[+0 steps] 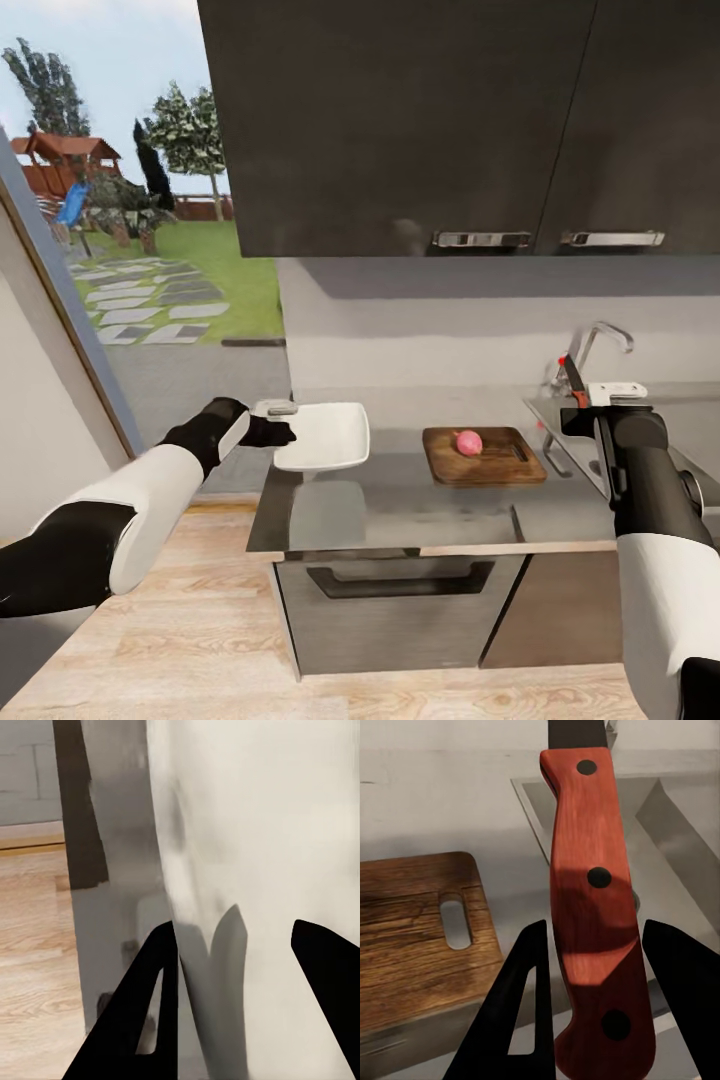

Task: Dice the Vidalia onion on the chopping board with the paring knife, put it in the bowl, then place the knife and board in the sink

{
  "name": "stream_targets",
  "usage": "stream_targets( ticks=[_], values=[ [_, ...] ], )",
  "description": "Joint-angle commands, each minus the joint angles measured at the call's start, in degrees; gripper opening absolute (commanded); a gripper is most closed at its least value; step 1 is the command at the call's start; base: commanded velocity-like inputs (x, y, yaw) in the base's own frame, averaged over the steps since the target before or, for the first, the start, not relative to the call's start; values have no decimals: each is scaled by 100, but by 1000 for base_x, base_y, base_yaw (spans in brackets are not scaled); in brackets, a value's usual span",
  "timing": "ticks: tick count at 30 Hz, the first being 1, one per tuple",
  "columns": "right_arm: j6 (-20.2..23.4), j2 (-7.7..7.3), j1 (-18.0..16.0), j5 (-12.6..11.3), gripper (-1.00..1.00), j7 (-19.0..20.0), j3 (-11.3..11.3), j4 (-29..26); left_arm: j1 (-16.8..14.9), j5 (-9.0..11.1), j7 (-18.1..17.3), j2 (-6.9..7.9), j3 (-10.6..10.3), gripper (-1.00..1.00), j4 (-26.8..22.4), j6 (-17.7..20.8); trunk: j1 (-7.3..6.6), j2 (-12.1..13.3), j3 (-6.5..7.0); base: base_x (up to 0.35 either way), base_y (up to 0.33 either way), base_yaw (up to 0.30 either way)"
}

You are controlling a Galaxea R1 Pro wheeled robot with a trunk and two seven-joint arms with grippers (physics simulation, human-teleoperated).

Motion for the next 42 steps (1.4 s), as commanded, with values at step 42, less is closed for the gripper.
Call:
stream_targets(
  ticks=[42],
  values=[
    [19, 5, -6, 47, -100, 66, -4, -6, -6, 8, -57, -1, -81, -100, 458, -422, 4, -14, -242, 51, 0, 0]
  ],
)
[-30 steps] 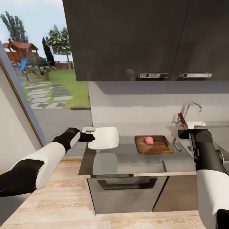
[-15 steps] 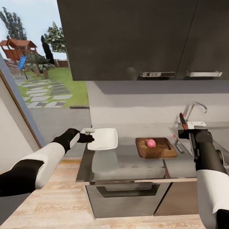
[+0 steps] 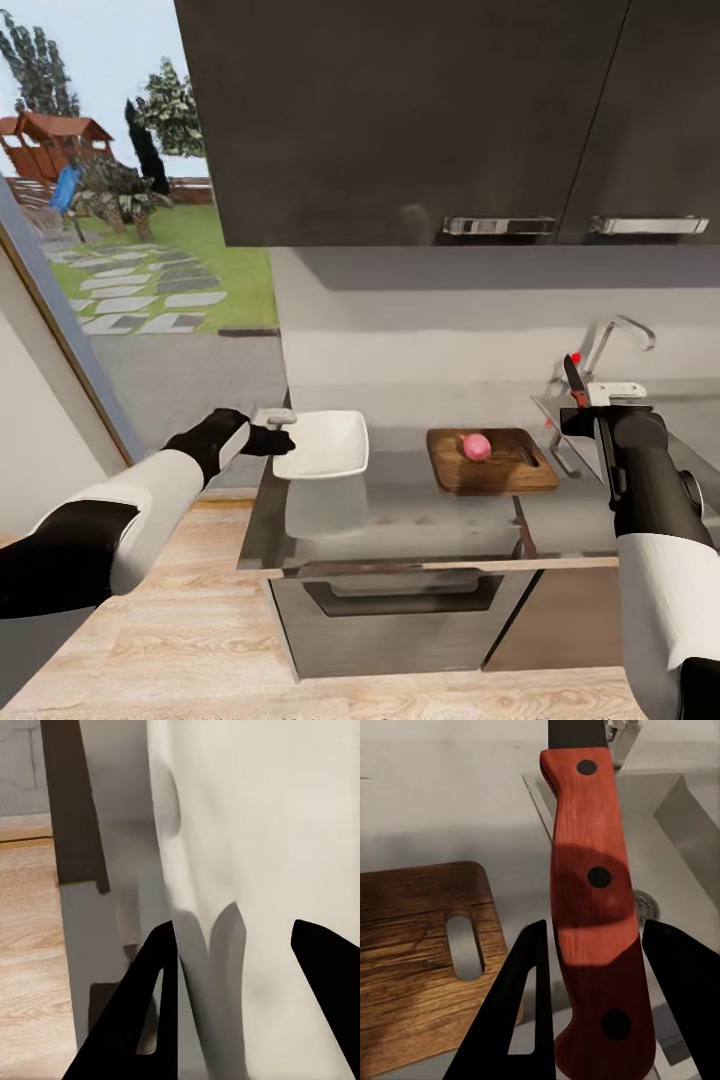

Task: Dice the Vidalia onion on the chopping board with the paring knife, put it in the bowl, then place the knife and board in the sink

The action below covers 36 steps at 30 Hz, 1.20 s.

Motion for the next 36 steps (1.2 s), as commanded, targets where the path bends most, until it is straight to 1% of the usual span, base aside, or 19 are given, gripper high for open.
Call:
stream_targets(
  ticks=[1, 3, 6, 16, 21, 30, 36],
  values=[
    [24, 0, -6, 62, -100, 58, -4, -6, -5, 63, 0, -4, -62, -100, -5, 30, 3, -14, -20, 0, 0, 0],
    [25, 0, -6, 62, -100, 58, -4, -6, -5, 63, 0, -13, -167, -100, -1, 37, 3, -14, -35, 0, 0, 0],
    [24, 0, -6, 64, -100, 58, -4, -6, -5, 63, 0, -15, -199, -100, 20, 39, 3, -14, -58, 0, 0, 0],
    [19, -6, -6, 67, -100, 56, -2, -8, -5, 63, 0, -15, -207, -100, 26, 39, 3, -14, -86, 0, 0, 0],
    [26, -9, -6, 67, -100, 56, 4, -182, -5, 63, 0, -14, -207, -100, 26, 39, 3, -14, -86, 0, 0, 0],
    [42, -9, -6, 73, -100, 49, 5, -208, -5, 63, 2, -7, -207, -100, 29, 39, 3, -14, -86, 0, 0, 0],
    [185, -1, -6, 67, -100, 49, 7, -208, -6, 63, 1, -7, -207, -100, 27, 42, 3, -14, -113, 0, 0, 0]
  ],
)
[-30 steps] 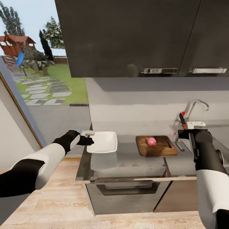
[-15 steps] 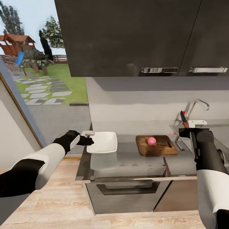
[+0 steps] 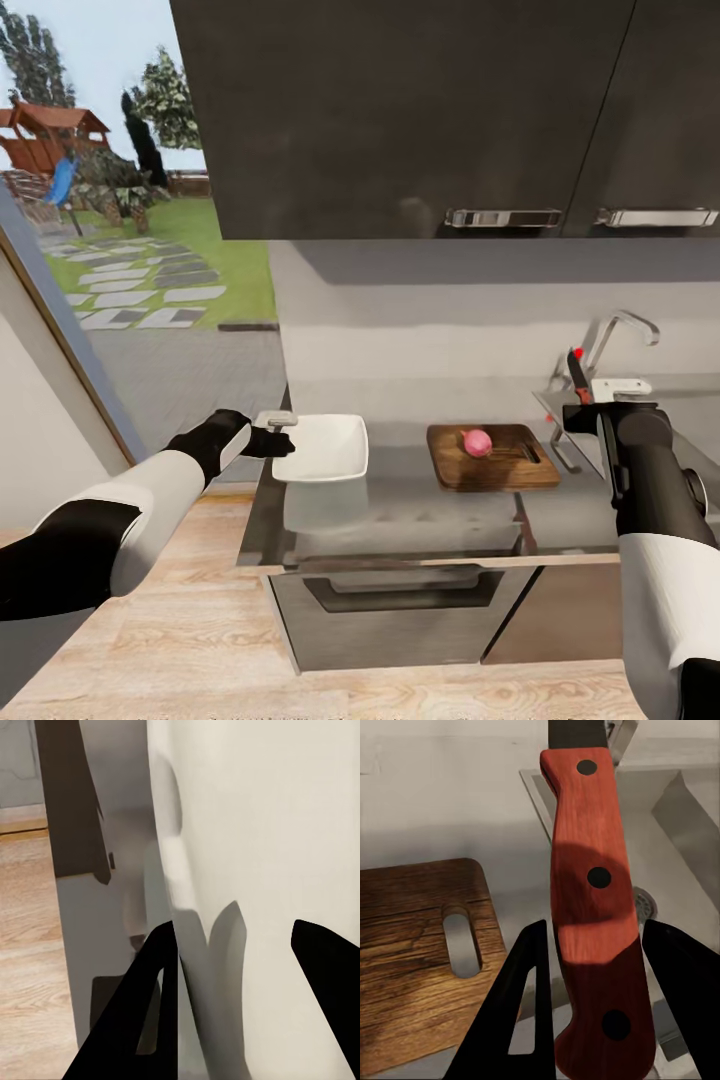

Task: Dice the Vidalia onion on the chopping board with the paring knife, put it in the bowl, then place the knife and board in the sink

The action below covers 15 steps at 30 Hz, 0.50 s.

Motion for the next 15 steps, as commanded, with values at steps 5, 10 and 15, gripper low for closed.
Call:
stream_targets(
  ticks=[5, 10, 15],
  values=[
    [66, -5, -6, 68, -100, 58, -5, -6, -5, 65, 6, 3, -36, -100, -8, 28, 3, -13, -49, 0, 0, 0],
    [75, -8, -6, 69, -100, 58, -6, -6, -5, 65, 7, 11, -36, -100, -8, 27, 3, -13, -56, 0, 0, 0],
    [76, -8, -6, 69, -100, 58, -6, -6, -5, 65, 7, 29, -36, -100, -8, 27, 3, -13, -56, 0, 0, 0]
  ],
)
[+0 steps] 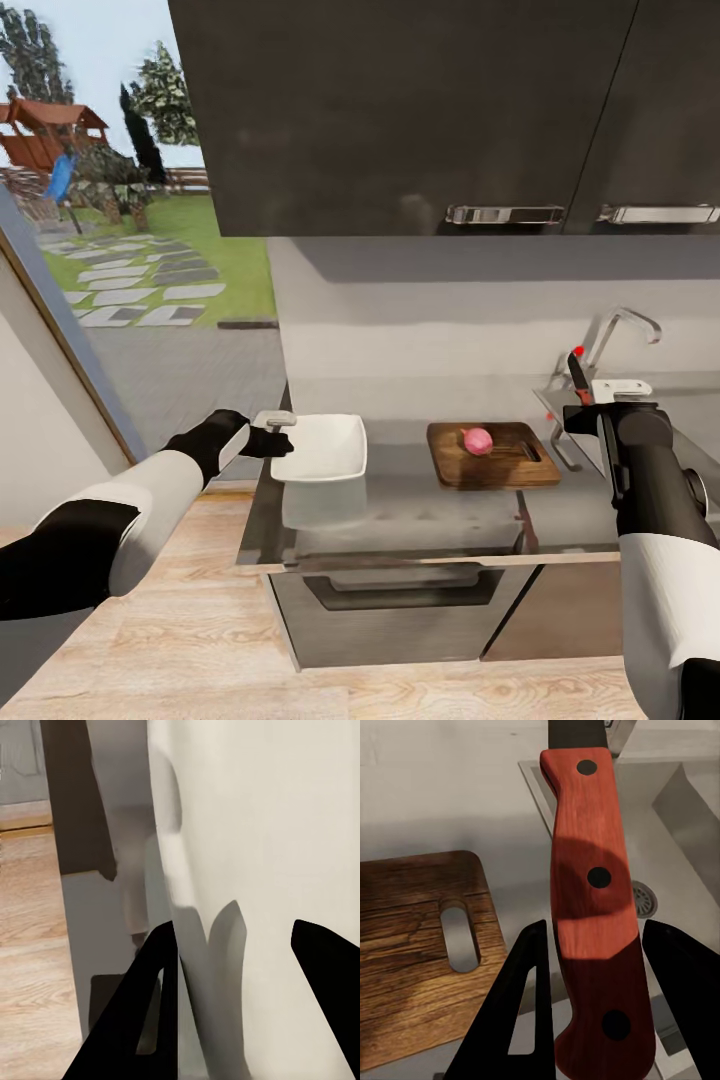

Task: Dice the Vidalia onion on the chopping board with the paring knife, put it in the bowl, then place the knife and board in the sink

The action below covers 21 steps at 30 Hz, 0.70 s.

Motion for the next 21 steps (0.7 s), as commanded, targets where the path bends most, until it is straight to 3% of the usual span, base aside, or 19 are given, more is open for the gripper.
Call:
stream_targets(
  ticks=[1, 8, 9, 21],
  values=[
    [23, 0, -6, 61, -100, 58, -2, -6, -5, 66, -1, 5, -36, -100, -7, 31, 4, -13, -12, 0, 0, 0],
    [23, 0, -6, 61, -100, 58, 1, -6, -5, 65, -1, 12, -36, -100, -12, 32, 4, -13, -12, 0, 0, 0],
    [23, 0, -6, 61, -100, 58, -1, -6, -5, 65, -1, 9, -36, 100, -14, 31, 4, -13, -12, 0, 0, 0],
    [23, 0, -6, 61, -100, 58, 1, -6, -5, 60, 0, -5, -36, 100, -28, 39, 4, -13, -12, 0, 0, 0]
  ],
)
